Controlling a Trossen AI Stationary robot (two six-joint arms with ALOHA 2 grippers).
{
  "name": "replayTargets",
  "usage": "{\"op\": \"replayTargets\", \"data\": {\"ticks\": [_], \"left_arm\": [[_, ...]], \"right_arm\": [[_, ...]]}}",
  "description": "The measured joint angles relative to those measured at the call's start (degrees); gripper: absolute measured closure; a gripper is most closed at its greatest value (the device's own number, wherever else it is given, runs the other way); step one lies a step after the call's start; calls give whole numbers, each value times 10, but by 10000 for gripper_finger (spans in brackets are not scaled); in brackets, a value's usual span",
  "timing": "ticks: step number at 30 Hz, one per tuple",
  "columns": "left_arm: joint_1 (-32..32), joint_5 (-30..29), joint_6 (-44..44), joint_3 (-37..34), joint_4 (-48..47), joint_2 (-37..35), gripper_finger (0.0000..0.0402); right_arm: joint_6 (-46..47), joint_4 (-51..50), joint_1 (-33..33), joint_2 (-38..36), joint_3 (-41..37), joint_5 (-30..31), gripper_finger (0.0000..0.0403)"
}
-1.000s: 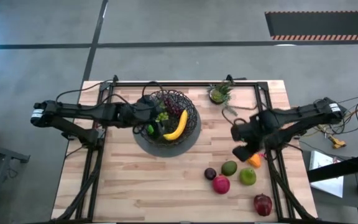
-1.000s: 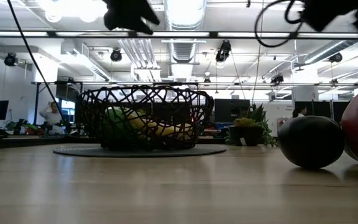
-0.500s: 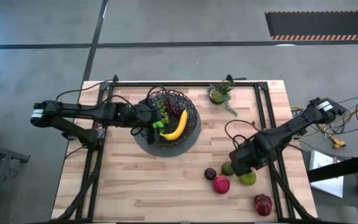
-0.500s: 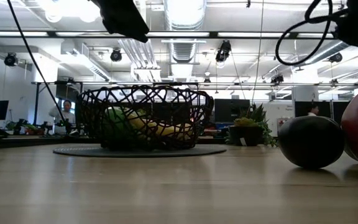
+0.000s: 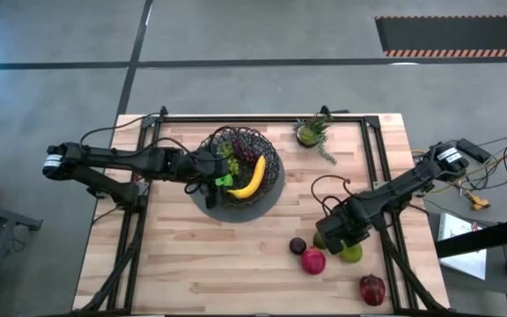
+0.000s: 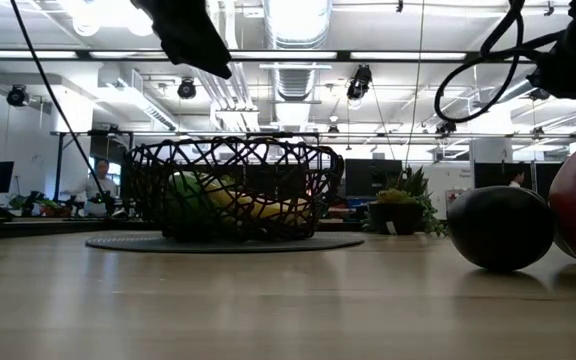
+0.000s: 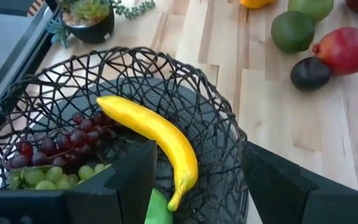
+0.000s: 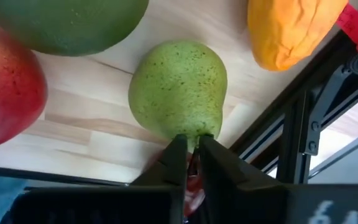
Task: Build produce basket
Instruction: Put the pear into the basket
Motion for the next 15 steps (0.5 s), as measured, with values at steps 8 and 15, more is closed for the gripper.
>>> {"op": "replayTargets", "data": {"ticks": [8, 15], "left_arm": [[0, 0, 0, -2, 0, -11, 187], [0, -39, 0, 0, 0, -50, 187]], "right_arm": [[-8, -36, -4, -4, 53, 14, 393], [-28, -83, -55, 0, 202, 107, 394]]}}
